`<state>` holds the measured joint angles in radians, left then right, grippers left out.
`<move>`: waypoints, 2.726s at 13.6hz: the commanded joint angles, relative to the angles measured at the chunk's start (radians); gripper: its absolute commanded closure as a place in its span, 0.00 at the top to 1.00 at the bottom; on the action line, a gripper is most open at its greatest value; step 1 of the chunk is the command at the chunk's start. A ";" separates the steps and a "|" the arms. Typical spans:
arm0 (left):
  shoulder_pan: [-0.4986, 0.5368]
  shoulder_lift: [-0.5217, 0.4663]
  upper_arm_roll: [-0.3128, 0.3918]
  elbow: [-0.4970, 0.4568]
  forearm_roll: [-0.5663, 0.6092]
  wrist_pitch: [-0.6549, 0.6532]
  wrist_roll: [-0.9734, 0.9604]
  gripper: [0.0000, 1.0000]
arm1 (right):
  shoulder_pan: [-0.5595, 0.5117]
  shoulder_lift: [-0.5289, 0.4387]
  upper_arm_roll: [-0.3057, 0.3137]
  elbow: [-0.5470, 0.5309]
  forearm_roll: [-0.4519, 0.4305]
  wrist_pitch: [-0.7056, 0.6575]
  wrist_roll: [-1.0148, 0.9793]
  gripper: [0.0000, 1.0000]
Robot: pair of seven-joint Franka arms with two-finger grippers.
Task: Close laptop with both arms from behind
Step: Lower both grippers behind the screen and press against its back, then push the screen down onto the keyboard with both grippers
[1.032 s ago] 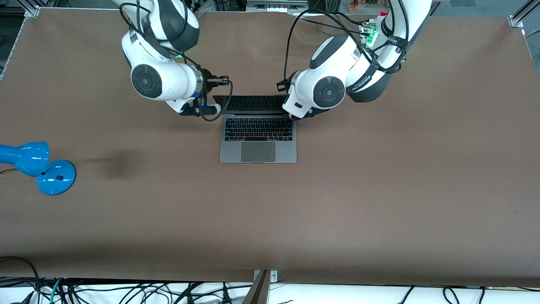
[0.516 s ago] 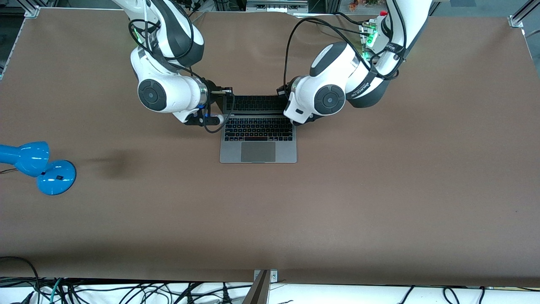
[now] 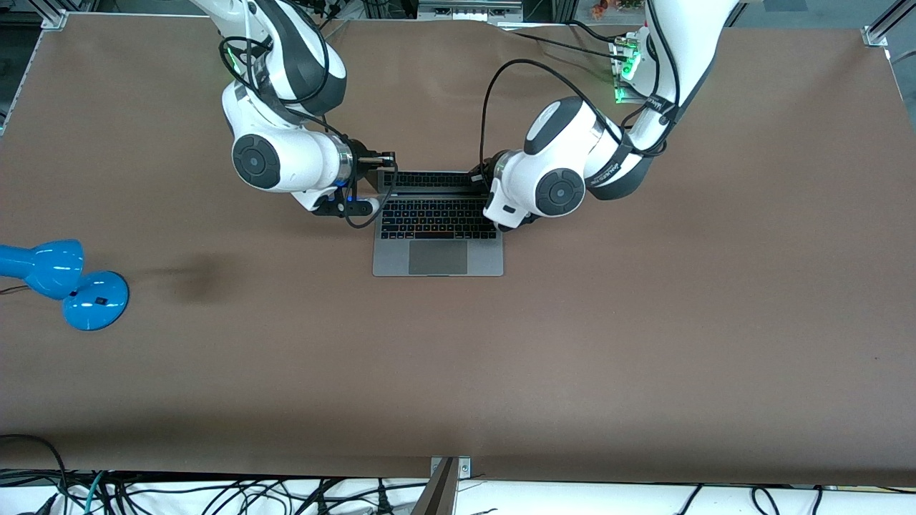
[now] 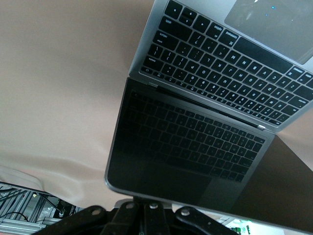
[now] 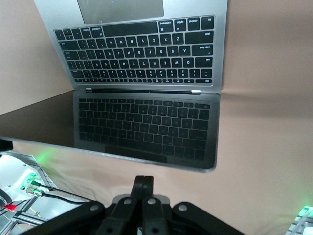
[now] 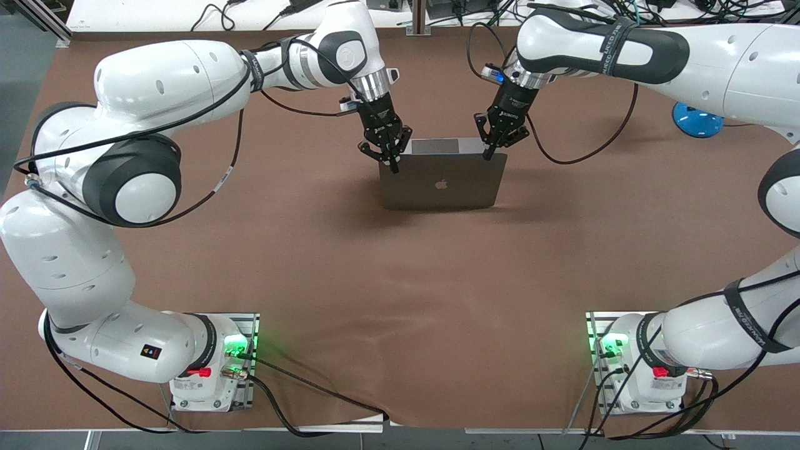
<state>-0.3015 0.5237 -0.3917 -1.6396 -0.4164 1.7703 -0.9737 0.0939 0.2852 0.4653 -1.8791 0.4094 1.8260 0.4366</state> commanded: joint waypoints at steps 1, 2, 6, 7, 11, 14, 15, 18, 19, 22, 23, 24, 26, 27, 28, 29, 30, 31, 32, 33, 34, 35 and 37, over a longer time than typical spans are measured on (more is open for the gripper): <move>-0.004 0.030 0.002 0.043 0.056 0.005 0.003 0.00 | 0.032 0.005 -0.004 -0.018 0.008 -0.004 -0.002 0.00; -0.002 0.033 0.002 0.044 0.057 0.005 0.003 0.00 | 0.035 0.011 -0.004 -0.031 0.006 0.025 -0.004 0.00; -0.002 0.041 0.004 0.049 0.059 0.005 0.003 0.00 | 0.033 0.019 -0.010 -0.040 0.003 0.081 -0.018 0.00; -0.001 0.045 0.004 0.050 0.059 0.005 0.003 0.00 | 0.033 0.019 -0.017 -0.038 -0.012 0.093 -0.033 0.00; -0.002 0.050 0.010 0.050 0.059 0.021 0.004 0.00 | 0.030 0.019 -0.024 -0.029 -0.078 0.108 -0.047 0.00; -0.002 0.052 0.010 0.050 0.059 0.023 0.004 0.00 | 0.029 0.019 -0.024 -0.029 -0.095 0.148 -0.056 0.00; -0.002 0.053 0.010 0.050 0.059 0.023 0.004 0.00 | 0.029 0.019 -0.024 -0.029 -0.095 0.154 -0.073 0.00; -0.002 0.071 0.013 0.060 0.060 0.041 0.004 0.00 | 0.027 0.019 -0.042 -0.026 -0.095 0.168 -0.134 0.00; -0.002 0.082 0.014 0.066 0.060 0.046 0.004 0.00 | 0.027 0.020 -0.043 -0.026 -0.095 0.179 -0.168 0.00; -0.002 0.111 0.022 0.095 0.060 0.046 0.004 0.00 | 0.027 0.034 -0.057 -0.026 -0.093 0.219 -0.199 0.00; -0.002 0.114 0.022 0.096 0.060 0.054 0.004 0.00 | 0.027 0.038 -0.057 -0.026 -0.093 0.233 -0.202 0.00; -0.002 0.114 0.030 0.096 0.067 0.069 0.004 0.00 | 0.027 0.043 -0.057 -0.026 -0.095 0.245 -0.202 0.00; -0.002 0.128 0.031 0.112 0.080 0.074 0.004 0.00 | 0.027 0.064 -0.059 -0.014 -0.093 0.262 -0.222 0.00; -0.004 0.143 0.031 0.130 0.082 0.074 0.003 0.00 | 0.027 0.077 -0.059 -0.008 -0.093 0.269 -0.226 0.00; -0.004 0.150 0.031 0.139 0.082 0.074 0.003 0.00 | 0.029 0.087 -0.060 -0.006 -0.093 0.283 -0.228 0.00; -0.002 0.159 0.033 0.147 0.083 0.074 0.003 0.00 | 0.032 0.097 -0.065 -0.006 -0.093 0.303 -0.229 0.00; -0.004 0.163 0.033 0.156 0.083 0.074 0.003 0.00 | 0.033 0.107 -0.066 -0.005 -0.095 0.317 -0.234 0.00; -0.004 0.170 0.037 0.158 0.087 0.075 0.004 0.00 | 0.035 0.123 -0.073 0.003 -0.095 0.328 -0.245 0.00; -0.005 0.174 0.040 0.165 0.094 0.075 0.004 0.00 | 0.040 0.134 -0.083 0.017 -0.095 0.338 -0.254 0.00; -0.007 0.182 0.040 0.168 0.096 0.075 0.004 0.00 | 0.041 0.140 -0.085 0.018 -0.095 0.340 -0.263 0.00; -0.007 0.183 0.042 0.172 0.097 0.084 0.004 0.00 | 0.040 0.144 -0.089 0.021 -0.095 0.342 -0.269 0.00; -0.008 0.185 0.047 0.172 0.100 0.093 0.004 0.00 | 0.041 0.166 -0.099 0.037 -0.095 0.349 -0.277 0.00; -0.010 0.200 0.048 0.184 0.105 0.100 0.004 0.00 | 0.056 0.198 -0.105 0.063 -0.095 0.360 -0.285 0.00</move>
<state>-0.2993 0.6957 -0.3515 -1.5016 -0.3419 1.8704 -0.9736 0.1266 0.4398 0.3754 -1.8638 0.3239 2.1744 0.1680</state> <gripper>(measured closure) 0.991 0.991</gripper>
